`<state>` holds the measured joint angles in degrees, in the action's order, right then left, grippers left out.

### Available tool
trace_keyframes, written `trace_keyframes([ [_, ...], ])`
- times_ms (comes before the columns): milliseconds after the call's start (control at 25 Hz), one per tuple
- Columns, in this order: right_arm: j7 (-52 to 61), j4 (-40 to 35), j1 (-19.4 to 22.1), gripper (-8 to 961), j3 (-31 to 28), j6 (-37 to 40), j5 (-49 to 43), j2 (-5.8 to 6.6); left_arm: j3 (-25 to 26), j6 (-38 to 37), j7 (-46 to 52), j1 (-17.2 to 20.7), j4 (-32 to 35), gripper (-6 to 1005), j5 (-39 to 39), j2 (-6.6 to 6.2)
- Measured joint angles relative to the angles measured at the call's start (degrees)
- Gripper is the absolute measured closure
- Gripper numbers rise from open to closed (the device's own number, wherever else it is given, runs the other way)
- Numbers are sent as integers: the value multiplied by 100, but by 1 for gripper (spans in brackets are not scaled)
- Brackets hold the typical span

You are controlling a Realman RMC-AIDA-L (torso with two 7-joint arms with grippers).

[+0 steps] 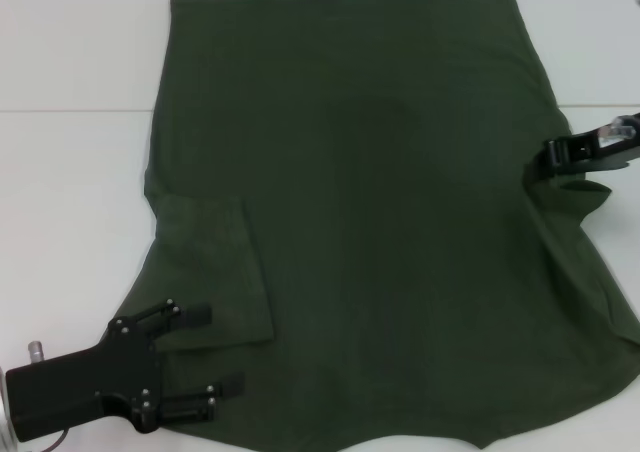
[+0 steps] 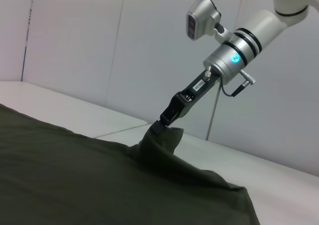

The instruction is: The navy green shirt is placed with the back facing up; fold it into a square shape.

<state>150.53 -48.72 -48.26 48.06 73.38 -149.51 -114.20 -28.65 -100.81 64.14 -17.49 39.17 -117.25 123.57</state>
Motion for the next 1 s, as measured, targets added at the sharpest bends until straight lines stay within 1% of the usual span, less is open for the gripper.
trace_keyframes([
  [120, 2, 59, -78, 811, 70, -54, -79, -30, 0, 0, 7, 6, 3, 48, 0, 2],
  [160, -62, 69, -72, 808, 67, -84, -75, -60, 0, 1, 9, 8, 0, 48, 0, 3],
  [320, -103, 87, -51, 796, 44, -95, -61, -73, 0, 8, 10, 9, -7, 48, 0, 2],
  [480, -102, 91, -34, 633, 12, -59, -4, -73, 12, 9, 25, 4, -14, 48, 3, 1],
  [560, -138, 96, -5, 552, 5, 1, 152, -43, 35, 9, 57, 3, -14, 48, 5, 0],
  [640, -308, 97, 70, 490, -54, 120, 447, -7, 114, 9, 263, -7, -20, 48, 17, -2],
  [760, -1173, 99, 352, 398, -330, 569, 1271, 45, 298, -35, 973, -56, -21, 48, 41, -54],
  [880, -2544, 118, 821, 305, -508, 1109, 2077, 43, 582, -172, 2178, -143, 20, 48, 15, -201],
  [920, -2995, 131, 1006, 265, -526, 1261, 2281, 18, 660, -280, 2756, -170, 50, 48, -31, -281],
  [960, -3561, 159, 1213, 225, -534, 1444, 2504, -26, 694, -330, 2953, -180, 74, 48, -57, -317],
  [1000, -4183, 199, 1423, 186, -543, 1601, 2728, -88, 775, -450, 3416, -194, 133, 48, -124, -390],
])
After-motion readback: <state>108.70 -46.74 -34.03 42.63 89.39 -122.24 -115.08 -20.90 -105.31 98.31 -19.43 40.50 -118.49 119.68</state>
